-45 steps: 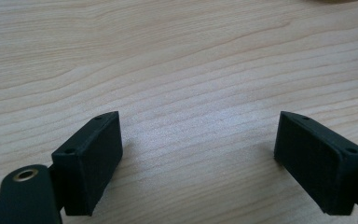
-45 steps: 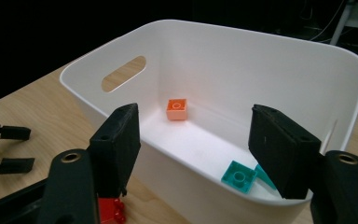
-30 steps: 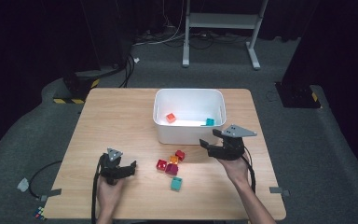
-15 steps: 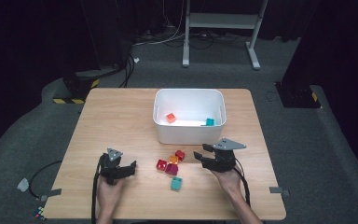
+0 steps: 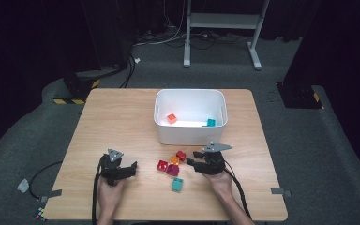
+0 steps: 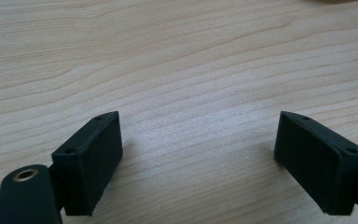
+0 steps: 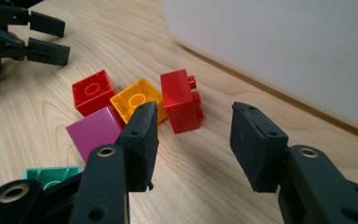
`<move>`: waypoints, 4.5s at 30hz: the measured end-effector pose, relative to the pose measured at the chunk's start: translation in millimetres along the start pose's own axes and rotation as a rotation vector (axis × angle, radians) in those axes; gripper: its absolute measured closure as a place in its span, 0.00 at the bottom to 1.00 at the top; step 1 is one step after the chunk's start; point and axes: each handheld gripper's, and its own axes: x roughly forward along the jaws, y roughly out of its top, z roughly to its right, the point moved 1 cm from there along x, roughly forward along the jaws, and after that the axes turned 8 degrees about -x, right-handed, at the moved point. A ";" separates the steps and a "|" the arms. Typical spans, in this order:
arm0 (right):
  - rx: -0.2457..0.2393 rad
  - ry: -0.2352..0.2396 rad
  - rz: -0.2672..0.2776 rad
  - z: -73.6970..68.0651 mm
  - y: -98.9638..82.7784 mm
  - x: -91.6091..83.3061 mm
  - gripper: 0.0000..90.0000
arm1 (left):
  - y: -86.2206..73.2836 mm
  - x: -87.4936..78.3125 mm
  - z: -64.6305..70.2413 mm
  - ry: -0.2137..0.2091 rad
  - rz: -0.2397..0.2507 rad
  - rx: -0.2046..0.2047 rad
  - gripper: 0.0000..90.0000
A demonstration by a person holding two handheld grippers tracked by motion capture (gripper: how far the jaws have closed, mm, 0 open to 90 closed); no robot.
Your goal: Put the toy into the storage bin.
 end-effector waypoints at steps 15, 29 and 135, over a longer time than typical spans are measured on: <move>-0.041 -0.015 -0.034 -7.3 14.8 29.1 0.63 | 0.0 -0.1 -0.1 0.000 -0.001 0.001 0.17; -0.045 -0.030 -0.063 -2.7 12.7 32.6 0.74 | 0.0 -0.1 -0.2 -0.001 -0.002 0.002 0.17; -0.141 -0.105 0.120 25.0 106.4 -100.6 0.74 | 0.1 -0.1 -0.2 -0.001 -0.002 0.002 0.17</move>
